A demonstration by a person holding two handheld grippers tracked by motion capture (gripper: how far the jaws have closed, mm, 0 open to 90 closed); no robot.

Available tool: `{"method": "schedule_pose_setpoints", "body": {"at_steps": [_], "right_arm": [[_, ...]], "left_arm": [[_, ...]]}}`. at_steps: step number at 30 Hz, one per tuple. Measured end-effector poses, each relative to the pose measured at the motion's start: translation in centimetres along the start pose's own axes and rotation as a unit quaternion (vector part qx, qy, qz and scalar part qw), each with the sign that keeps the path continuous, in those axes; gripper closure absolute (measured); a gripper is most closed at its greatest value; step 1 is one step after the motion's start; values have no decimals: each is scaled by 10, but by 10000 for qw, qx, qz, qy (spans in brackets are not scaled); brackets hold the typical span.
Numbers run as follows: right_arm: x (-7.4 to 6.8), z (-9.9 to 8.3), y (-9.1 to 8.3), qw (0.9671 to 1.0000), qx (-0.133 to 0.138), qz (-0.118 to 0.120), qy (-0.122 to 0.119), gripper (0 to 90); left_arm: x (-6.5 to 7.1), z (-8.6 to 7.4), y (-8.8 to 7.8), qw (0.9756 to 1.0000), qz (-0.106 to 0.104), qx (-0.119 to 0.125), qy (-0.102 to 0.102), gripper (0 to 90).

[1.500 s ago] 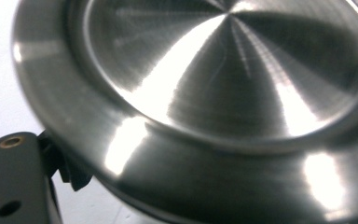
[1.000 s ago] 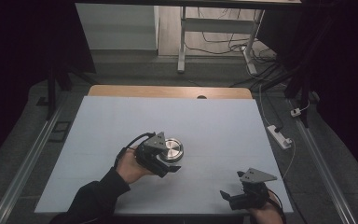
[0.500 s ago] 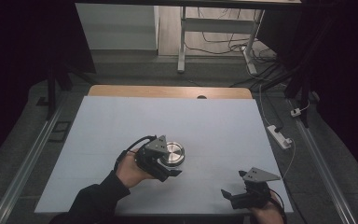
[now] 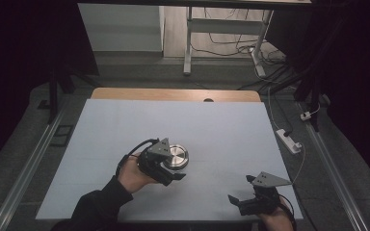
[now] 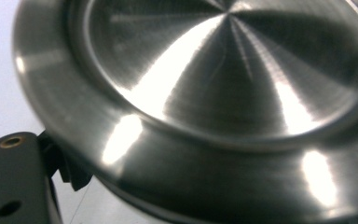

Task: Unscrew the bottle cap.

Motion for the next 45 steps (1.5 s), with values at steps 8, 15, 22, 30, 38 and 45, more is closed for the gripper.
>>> {"method": "schedule_pose_setpoints", "body": {"at_steps": [8,15,22,30,38,45], "right_arm": [[-4,7,-3,9998,125,133,-18,12],[-13,17,-5,9993,212,288,-123,5],[-24,34,-4,9981,294,437,-304,0],[-39,61,3,9941,447,752,-638,0],[-52,89,4,9928,471,819,-731,0],[-63,116,8,9922,515,839,-762,0]], "left_arm": [[-1,0,0,10000,-7,14,5,151],[1,1,0,10000,-43,30,3,151],[3,1,0,10000,-64,60,25,151],[6,1,2,10000,-64,38,41,151],[9,2,3,10000,-19,36,7,151],[13,4,5,10000,39,13,-28,151]]}}
Point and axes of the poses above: each handheld gripper's, and its own axes: y roughly forward along the jaws, z roughly out of its top, x roughly to its right, the point moved 3 cm from there along y, roughly forward along the jaws, and after that the axes turned 13 degrees about -x, right-handed, at the moved point
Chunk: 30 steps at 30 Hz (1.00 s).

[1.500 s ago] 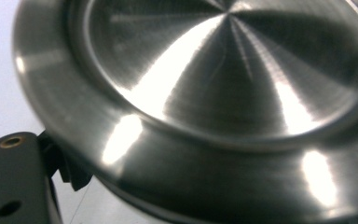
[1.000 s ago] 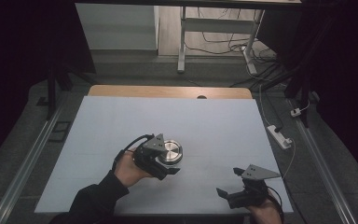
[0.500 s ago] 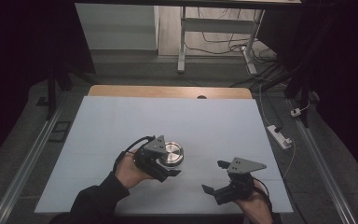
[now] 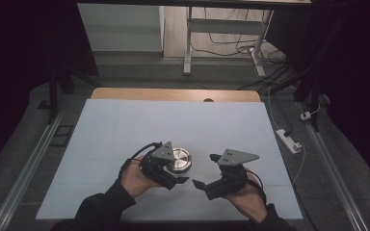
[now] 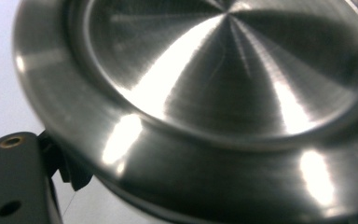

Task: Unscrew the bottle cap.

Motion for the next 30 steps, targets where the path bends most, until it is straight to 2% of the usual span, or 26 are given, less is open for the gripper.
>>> {"method": "schedule_pose_setpoints", "body": {"at_steps": [7,11,17,20,23,25,26,27,28,29,30], "right_arm": [[-8,25,11,9999,46,86,-38,0],[-13,37,18,9999,1,0,-139,1],[-17,48,29,9996,-100,-48,-263,98],[-19,49,31,9993,-83,68,-347,178],[-22,50,30,9985,-94,8,-548,181],[-21,50,28,9978,-85,135,-647,181],[-21,50,27,9973,-66,249,-686,182],[-20,50,26,9965,-45,379,-745,182],[-19,49,24,9953,-13,523,-817,182],[-18,50,23,9940,3,682,-857,182],[-17,50,22,9920,55,880,-903,182]], "left_arm": [[2,1,2,10000,29,-41,-77,151],[1,1,3,9999,32,-98,-111,151],[2,1,3,9998,20,-117,-129,151],[1,0,4,9998,-21,-149,-100,151],[1,0,3,9998,-157,-146,-2,151],[1,0,3,9996,-241,-119,54,151],[2,0,1,9988,-451,-65,171,151],[2,0,1,9988,-451,-65,171,151],[3,0,-1,9983,-534,-33,247,151],[4,0,-4,9964,-755,51,377,151],[4,0,-4,9964,-755,51,377,151]]}}
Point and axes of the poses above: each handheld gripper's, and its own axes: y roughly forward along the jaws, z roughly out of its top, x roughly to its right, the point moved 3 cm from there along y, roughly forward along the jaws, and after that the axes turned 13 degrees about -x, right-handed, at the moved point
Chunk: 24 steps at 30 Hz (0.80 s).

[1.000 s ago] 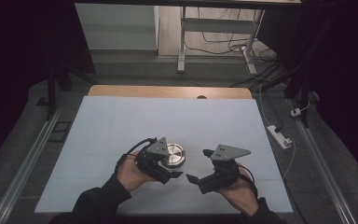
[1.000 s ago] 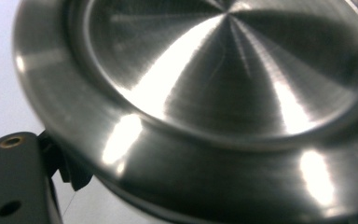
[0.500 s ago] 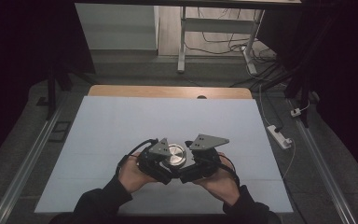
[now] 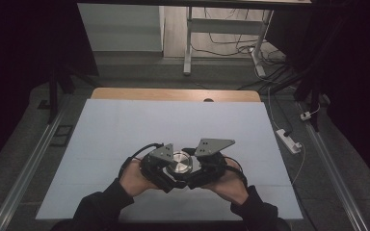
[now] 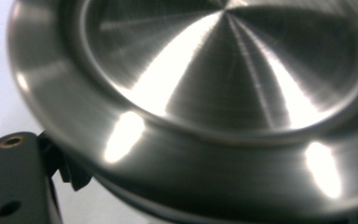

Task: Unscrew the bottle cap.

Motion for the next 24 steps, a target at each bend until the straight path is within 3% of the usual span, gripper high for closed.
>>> {"method": "schedule_pose_setpoints", "body": {"at_steps": [1,2,3,4,6,8,10,11,12,13,14,15,16,17,20,23,24], "right_arm": [[1,0,-2,9997,30,208,-84,181],[2,0,-3,9989,54,430,-165,181],[2,0,-3,9989,54,430,-165,181],[4,-1,-6,9959,160,809,-359,181],[6,-2,-7,9921,249,1152,-432,180],[7,-2,-7,9915,269,1207,-400,171],[9,0,-8,9953,209,909,-252,99],[9,0,-8,9953,209,909,-252,99],[8,2,-12,9976,227,645,-80,68],[7,3,-14,9987,229,456,-11,68],[7,3,-14,9987,229,456,-11,68],[4,5,-15,9996,243,175,9,77],[2,6,-15,9998,208,22,58,86],[0,6,-13,9998,173,-90,80,87],[-5,7,-6,9995,70,-276,108,132],[-6,6,-2,9992,64,-392,96,182],[-6,6,-1,9993,94,-331,108,182]], "left_arm": [[3,0,-2,9994,-253,68,218,151],[4,0,-3,9988,-366,107,293,151],[4,0,-3,9988,-366,107,293,151],[7,1,-4,9973,-563,167,432,151],[9,2,-4,9969,-609,174,470,151],[9,3,-4,9973,-566,138,454,151],[6,3,-5,9990,-304,76,313,151],[6,3,-5,9990,-304,76,313,151],[4,2,-6,9998,-93,19,171,151],[2,1,-6,10000,-20,9,80,151],[2,1,-6,10000,-20,9,80,151],[0,1,-6,10000,29,10,0,151],[-2,0,-7,9998,140,10,-142,151],[-2,0,-7,9998,140,10,-142,151],[-3,-1,-7,9995,206,2,-225,151],[-1,0,-7,9998,151,-32,-110,151],[-1,0,-7,9998,151,-32,-110,151]]}}
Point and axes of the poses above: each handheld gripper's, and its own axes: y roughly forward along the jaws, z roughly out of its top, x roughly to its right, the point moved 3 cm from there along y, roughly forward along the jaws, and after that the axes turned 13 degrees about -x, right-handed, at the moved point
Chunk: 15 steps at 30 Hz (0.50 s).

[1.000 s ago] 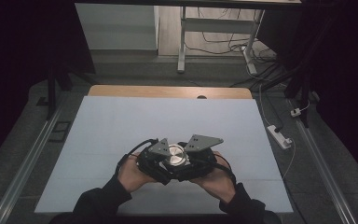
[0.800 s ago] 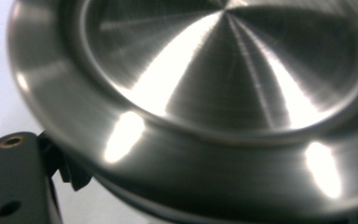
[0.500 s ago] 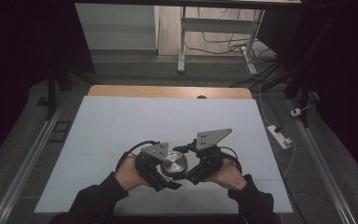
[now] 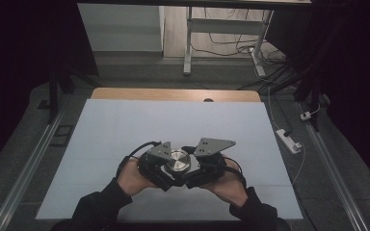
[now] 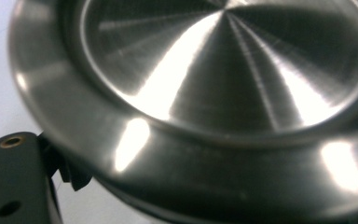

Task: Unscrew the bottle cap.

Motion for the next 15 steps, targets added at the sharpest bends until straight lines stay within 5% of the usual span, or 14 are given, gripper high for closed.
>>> {"method": "schedule_pose_setpoints", "body": {"at_steps": [7,8,10,15], "right_arm": [[0,-1,-5,9983,15,458,-348,183],[2,-2,-7,9965,98,723,-398,184],[5,-2,-11,9950,113,889,-442,192],[9,-3,-23,9960,90,617,-637,221]], "left_arm": [[6,0,-3,9984,-367,70,413,151],[7,0,-3,9981,-405,88,451,151],[8,1,-5,9977,-455,131,481,151],[2,-1,-8,9985,-386,171,344,151]]}}
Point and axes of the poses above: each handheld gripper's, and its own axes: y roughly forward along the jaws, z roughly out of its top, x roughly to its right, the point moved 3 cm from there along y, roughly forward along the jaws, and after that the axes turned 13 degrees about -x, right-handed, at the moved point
